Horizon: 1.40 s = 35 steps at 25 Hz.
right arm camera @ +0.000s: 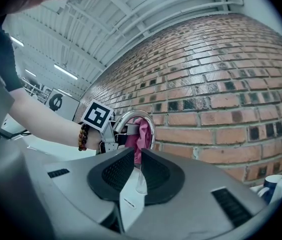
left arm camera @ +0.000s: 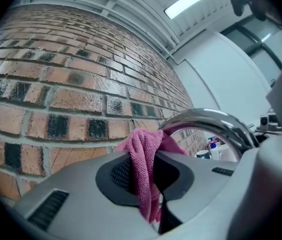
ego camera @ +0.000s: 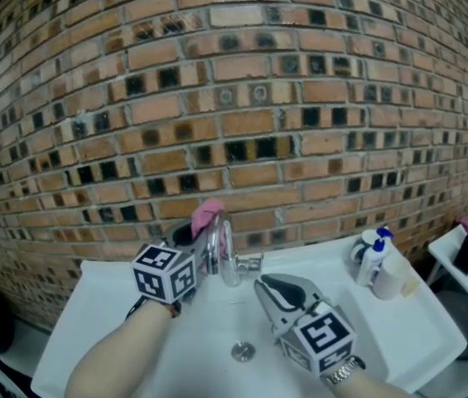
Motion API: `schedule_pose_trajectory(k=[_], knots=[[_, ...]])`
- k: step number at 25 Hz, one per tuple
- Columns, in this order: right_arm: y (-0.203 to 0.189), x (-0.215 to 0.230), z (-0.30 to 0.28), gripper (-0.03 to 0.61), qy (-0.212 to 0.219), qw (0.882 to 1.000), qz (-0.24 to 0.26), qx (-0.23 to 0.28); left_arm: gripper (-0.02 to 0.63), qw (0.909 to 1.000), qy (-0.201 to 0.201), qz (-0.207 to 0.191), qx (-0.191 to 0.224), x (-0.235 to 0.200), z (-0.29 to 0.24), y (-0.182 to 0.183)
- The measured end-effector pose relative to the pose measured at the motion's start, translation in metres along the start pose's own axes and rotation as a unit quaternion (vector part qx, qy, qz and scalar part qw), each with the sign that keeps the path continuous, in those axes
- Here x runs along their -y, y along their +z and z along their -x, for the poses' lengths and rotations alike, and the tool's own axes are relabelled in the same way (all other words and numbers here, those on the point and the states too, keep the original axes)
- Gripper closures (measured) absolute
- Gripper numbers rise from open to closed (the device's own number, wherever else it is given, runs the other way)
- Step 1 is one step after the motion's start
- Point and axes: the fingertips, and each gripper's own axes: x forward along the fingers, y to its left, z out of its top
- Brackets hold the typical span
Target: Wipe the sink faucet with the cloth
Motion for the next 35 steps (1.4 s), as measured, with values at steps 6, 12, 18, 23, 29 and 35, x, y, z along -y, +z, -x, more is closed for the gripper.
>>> schedule_pose_trajectory(k=[6, 12, 18, 23, 29, 35], knots=[[-0.001, 0.001, 0.000, 0.523, -0.003, 1.000, 0.003, -0.001, 0.560, 0.9999, 0.001, -0.008, 0.009, 0.001, 0.006, 0.012], [-0.003, 0.003, 0.001, 0.523, -0.005, 1.000, 0.000, -0.002, 0.560, 0.9998, 0.001, -0.007, 0.019, 0.004, 0.014, 0.022], [-0.005, 0.003, 0.001, 0.523, -0.006, 1.000, -0.001, -0.003, 0.560, 0.9993, 0.003, -0.027, 0.024, 0.008, 0.024, 0.029], [-0.006, 0.003, 0.002, 0.523, -0.007, 1.000, 0.000, -0.006, 0.560, 0.9986, 0.006, -0.044, 0.030, 0.012, 0.033, 0.038], [-0.011, 0.004, 0.001, 0.523, -0.008, 1.000, 0.000, -0.013, 0.560, 0.9989, 0.000, -0.016, 0.044, 0.016, 0.044, 0.043], [-0.015, 0.008, 0.002, 0.523, -0.015, 1.000, -0.002, -0.016, 0.561, 0.9984, -0.004, 0.003, 0.057, 0.021, 0.053, 0.047]])
